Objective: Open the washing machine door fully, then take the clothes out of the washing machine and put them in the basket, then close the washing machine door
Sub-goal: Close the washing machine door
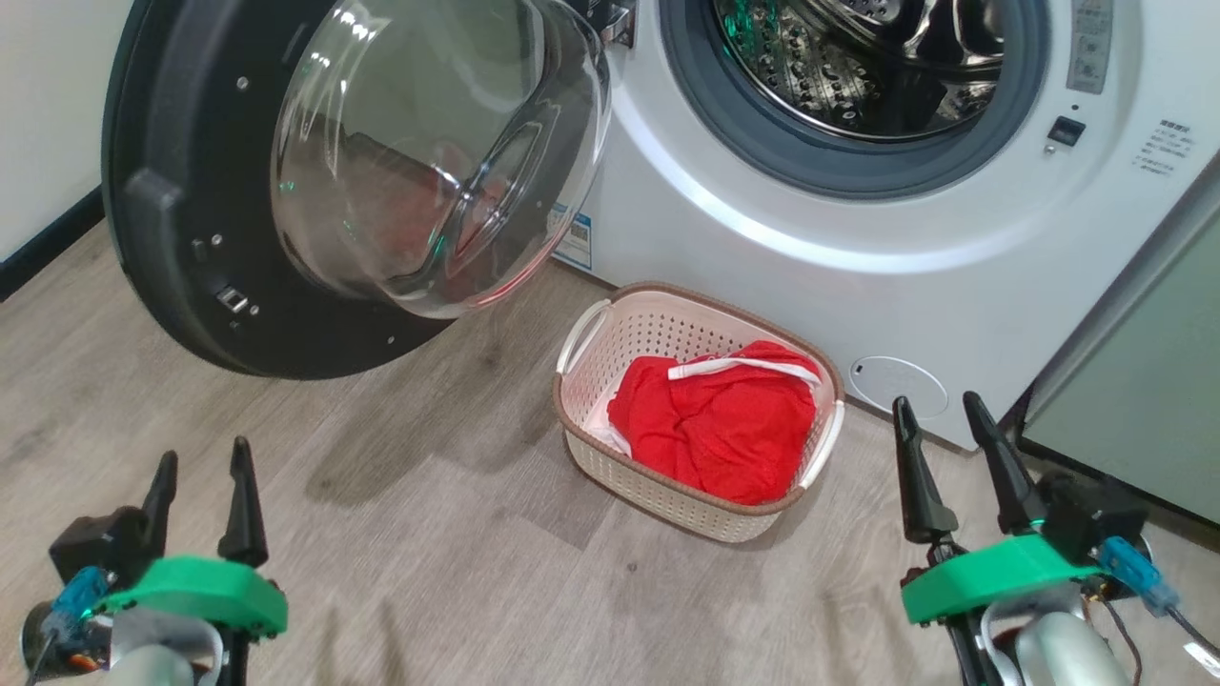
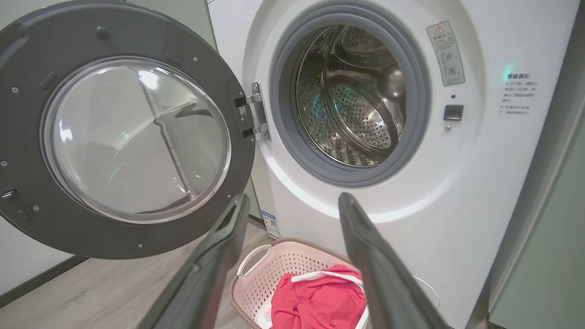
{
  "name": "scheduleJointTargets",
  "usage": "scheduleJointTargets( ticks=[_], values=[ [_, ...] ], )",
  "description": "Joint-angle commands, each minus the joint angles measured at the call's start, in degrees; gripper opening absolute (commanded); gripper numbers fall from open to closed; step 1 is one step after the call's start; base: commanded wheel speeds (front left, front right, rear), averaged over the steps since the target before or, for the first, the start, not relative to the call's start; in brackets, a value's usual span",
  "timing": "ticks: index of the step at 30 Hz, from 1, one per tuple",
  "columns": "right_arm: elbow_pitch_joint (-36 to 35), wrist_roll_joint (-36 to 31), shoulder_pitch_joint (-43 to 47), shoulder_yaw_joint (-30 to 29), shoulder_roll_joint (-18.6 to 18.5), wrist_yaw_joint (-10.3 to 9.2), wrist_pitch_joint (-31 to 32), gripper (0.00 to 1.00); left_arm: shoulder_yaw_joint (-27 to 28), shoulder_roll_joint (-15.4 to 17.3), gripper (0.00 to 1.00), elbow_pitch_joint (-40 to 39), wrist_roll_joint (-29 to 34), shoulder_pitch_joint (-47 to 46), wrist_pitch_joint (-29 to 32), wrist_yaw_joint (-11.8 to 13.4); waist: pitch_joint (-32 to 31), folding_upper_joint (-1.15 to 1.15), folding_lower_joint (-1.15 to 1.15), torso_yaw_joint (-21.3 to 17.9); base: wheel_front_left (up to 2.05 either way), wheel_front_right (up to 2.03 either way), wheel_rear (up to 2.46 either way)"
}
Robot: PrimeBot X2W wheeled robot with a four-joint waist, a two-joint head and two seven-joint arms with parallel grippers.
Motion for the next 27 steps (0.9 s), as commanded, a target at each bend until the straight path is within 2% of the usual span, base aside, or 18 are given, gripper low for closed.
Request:
scheduleJointTargets(
  ticks=[1,2,3,4,5,6,7,11,15,19,22,27],
  values=[
    [-1.40,0.52,-2.57,1.63,-0.50,-0.04,-0.36,1.00,2.54,0.49,1.00,-2.47,-0.09,-2.29,-0.44,0.25,0.27,0.00,0.00,0.18,0.00,0.00,0.00],
    [-1.33,0.57,-2.67,1.72,-0.53,-0.04,-0.36,1.00,2.76,0.36,1.00,-2.68,-0.12,-2.20,-0.44,0.23,0.33,0.00,0.00,0.21,0.00,0.00,0.00],
    [-1.28,0.62,-2.75,1.80,-0.55,-0.04,-0.36,1.00,2.95,0.23,0.81,-3.01,-0.23,-2.12,-0.44,0.21,0.38,0.00,0.00,0.23,0.00,0.00,0.00],
    [-1.28,0.62,-2.75,1.80,-0.55,-0.04,-0.36,1.00,2.95,0.23,0.81,-3.01,-0.23,-2.12,-0.44,0.21,0.38,0.00,0.00,0.23,0.00,0.00,0.00],
    [-1.24,0.68,-2.80,1.88,-0.57,-0.04,-0.36,1.00,3.08,0.08,0.47,-3.29,-0.52,-2.02,-0.44,0.18,0.40,0.00,0.00,0.25,0.00,0.00,0.00],
    [-1.20,0.74,-2.83,1.92,-0.59,-0.04,-0.36,1.00,3.39,-0.15,0.20,-3.44,-1.24,-1.96,-0.44,0.15,0.42,0.00,0.00,0.25,0.00,0.00,0.00],
    [-1.17,0.78,-2.83,1.95,-0.61,-0.04,-0.36,1.00,4.12,-0.37,0.00,-3.67,-2.37,-2.03,-0.44,0.12,0.40,0.00,0.00,0.25,0.00,0.00,0.00],
    [-1.10,0.89,-2.41,1.44,-0.64,-0.04,-0.36,1.00,6.90,-0.24,0.00,-2.60,-10.29,-2.88,-0.44,0.04,0.18,0.00,0.00,0.08,0.00,0.00,0.00],
    [-1.26,0.81,-1.42,0.62,-0.61,-0.04,-0.36,1.00,8.66,2.23,0.00,-1.25,-24.41,-5.50,1.25,0.02,-0.03,0.00,0.00,-0.02,0.00,0.00,0.00],
    [-1.39,0.70,-0.48,0.04,-0.53,-0.04,-0.36,1.00,13.43,6.51,0.00,1.45,-40.89,-10.19,10.26,0.01,-0.18,0.00,0.00,-0.21,0.00,0.00,0.00],
    [-1.47,0.66,0.24,-0.27,-0.42,-0.04,-0.36,1.00,18.41,10.29,0.00,7.21,-50.53,-15.29,17.75,0.04,-0.36,0.00,0.00,-0.49,0.00,0.00,0.00],
    [-1.66,0.59,1.25,-0.41,-0.24,-0.04,-0.36,1.00,23.84,17.47,0.00,18.09,-59.49,-23.56,27.30,3.24,-0.80,0.00,0.00,-1.72,0.00,0.00,0.00]
  ],
)
